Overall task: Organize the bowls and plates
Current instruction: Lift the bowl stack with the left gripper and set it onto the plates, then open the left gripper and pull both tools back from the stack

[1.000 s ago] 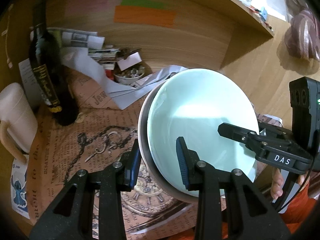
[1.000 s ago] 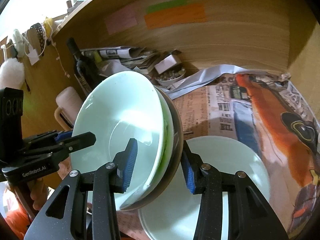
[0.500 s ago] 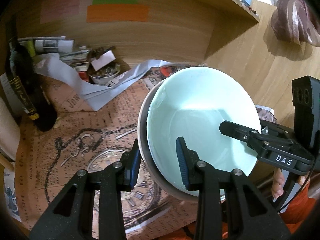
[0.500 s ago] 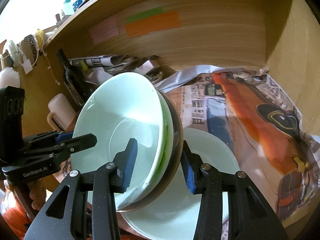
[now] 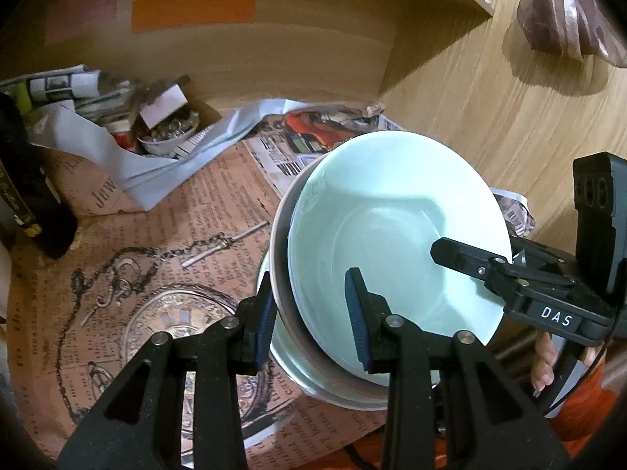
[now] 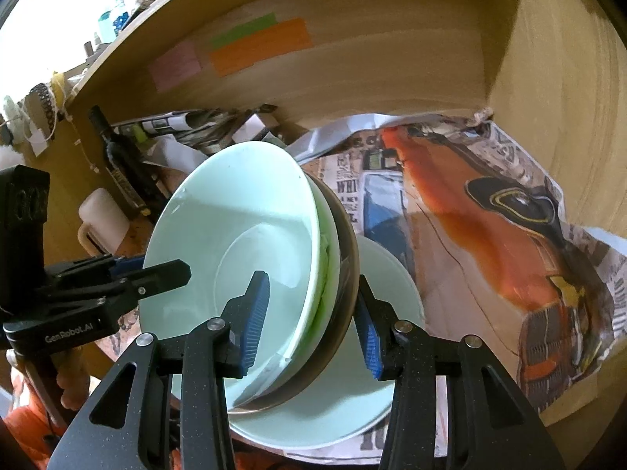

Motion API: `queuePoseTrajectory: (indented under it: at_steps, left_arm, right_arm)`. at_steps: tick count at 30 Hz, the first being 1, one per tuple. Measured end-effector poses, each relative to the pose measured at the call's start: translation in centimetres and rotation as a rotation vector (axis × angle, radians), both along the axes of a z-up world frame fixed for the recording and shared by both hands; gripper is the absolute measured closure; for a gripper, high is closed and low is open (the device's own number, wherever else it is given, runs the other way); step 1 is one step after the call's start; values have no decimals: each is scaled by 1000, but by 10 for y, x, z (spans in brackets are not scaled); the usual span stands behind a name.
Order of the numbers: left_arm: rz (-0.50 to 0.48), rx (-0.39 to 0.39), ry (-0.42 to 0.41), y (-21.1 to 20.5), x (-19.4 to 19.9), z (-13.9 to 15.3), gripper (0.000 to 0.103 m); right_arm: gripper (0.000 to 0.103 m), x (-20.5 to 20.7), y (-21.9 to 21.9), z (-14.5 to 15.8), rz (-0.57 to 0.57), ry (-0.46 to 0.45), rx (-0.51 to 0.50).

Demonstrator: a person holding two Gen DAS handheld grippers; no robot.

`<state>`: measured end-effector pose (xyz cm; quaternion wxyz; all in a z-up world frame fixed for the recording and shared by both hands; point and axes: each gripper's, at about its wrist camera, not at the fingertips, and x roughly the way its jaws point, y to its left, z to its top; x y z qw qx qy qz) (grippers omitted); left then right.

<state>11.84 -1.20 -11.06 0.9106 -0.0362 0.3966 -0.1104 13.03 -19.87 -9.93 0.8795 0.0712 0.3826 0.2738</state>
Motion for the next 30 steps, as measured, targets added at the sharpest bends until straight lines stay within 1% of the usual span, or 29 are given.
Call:
queuePoseTrajectory:
  at_steps: [10,17,21,24,26,30]
  left_arm:
    - [0,-11,40,-4,8,-12,69]
    - [0,6,25,-3,13,-16,69]
    - [3,-30,36,2,19,-20,69]
    - [-2,-29,33,2,19,-21,69]
    - [1,-34,41,3,20,-23,69]
    - [-3,-98,63,12,24,-26,69]
  right_arm:
    - [64,3,-3,-12,-13,48,-1]
    - [64,9,-2,-15,-12,56,4]
    - [64,13,-1,-17,-13,66,9]
    - [64,18,-5,-20,-10,88,44]
    - [58,19,-5,-20,7,92,65]
    - [55,16,0,-17,8,58,50]
